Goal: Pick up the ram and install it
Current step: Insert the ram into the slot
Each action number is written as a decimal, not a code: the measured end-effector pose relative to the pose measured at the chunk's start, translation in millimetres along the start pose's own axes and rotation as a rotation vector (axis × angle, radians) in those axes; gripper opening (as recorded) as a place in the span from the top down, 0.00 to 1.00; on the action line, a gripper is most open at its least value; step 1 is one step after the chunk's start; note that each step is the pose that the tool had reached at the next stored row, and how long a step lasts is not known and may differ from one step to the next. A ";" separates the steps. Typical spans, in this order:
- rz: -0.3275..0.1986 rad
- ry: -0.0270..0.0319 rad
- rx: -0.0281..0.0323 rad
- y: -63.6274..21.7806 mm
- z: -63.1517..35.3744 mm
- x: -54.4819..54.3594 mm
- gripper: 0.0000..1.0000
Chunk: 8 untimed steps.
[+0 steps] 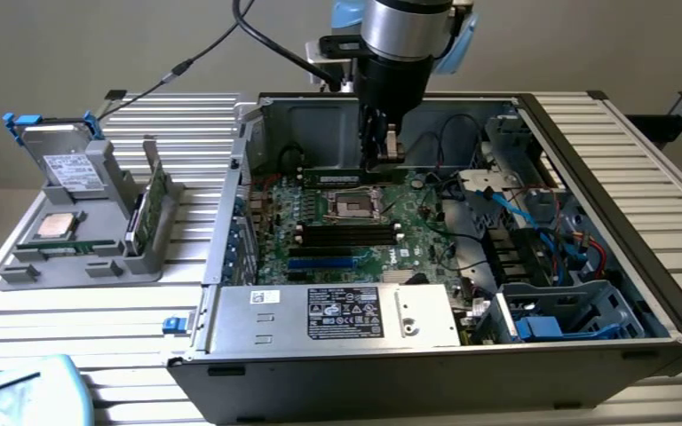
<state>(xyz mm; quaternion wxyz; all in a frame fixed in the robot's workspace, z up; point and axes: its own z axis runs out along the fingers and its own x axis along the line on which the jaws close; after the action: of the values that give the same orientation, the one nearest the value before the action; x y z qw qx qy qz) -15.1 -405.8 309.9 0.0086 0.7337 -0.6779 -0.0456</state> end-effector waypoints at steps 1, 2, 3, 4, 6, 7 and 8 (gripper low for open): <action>0.000 -0.0001 0.0007 -0.1 0.5 0.0 0.86; 0.000 0.0002 0.0010 -0.1 1.3 0.1 0.86; 0.000 0.0005 0.0014 -0.2 2.6 0.1 0.86; 0.000 0.0004 0.0018 -0.2 4.3 0.2 0.86; 0.000 0.0005 0.0024 -0.5 7.4 0.4 0.86; 0.000 0.0005 0.0029 -0.6 9.2 0.5 0.86; 0.000 0.0006 0.0032 -0.7 11.1 0.6 0.86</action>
<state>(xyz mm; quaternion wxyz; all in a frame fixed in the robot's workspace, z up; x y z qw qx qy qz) -15.2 -405.8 298.7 0.0076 0.7337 -0.6779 -0.0444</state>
